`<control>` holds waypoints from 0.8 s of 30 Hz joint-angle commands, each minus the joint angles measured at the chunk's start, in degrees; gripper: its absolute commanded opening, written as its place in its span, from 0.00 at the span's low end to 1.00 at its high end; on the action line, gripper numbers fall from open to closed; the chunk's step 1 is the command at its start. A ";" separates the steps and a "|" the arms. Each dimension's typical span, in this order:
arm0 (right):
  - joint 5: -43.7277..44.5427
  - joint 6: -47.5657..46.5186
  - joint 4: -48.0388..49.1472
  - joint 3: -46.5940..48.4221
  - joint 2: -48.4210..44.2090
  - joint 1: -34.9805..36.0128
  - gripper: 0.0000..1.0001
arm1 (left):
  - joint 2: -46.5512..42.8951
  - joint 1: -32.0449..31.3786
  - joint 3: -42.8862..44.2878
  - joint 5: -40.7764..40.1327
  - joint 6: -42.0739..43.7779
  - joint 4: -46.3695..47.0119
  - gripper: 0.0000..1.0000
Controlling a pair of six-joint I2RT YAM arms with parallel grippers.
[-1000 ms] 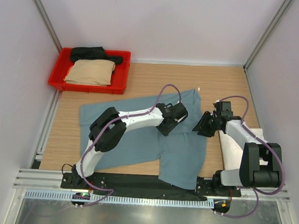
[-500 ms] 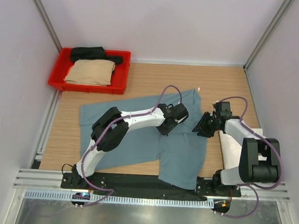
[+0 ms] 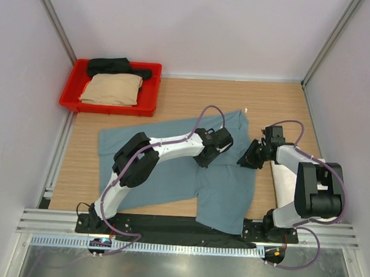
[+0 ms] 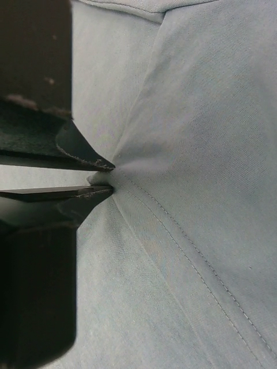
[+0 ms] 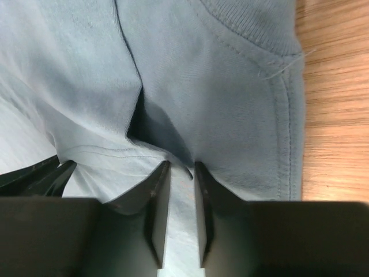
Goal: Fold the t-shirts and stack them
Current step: Fold the tshirt
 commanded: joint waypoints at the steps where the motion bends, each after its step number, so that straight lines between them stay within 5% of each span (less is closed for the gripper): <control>1: -1.99 0.30 1.18 2.18 0.22 -0.20 0.25 | -2.52 -0.25 0.96 -0.14 -0.43 -0.16 0.16; 9: -5.15 2.76 -2.86 4.11 -4.78 -0.20 0.01 | -3.40 -0.25 0.61 -0.14 -0.16 0.28 0.10; 24: -8.32 4.52 -7.08 9.74 -6.28 -0.29 0.01 | -3.75 -0.16 0.52 -0.06 0.28 0.28 0.13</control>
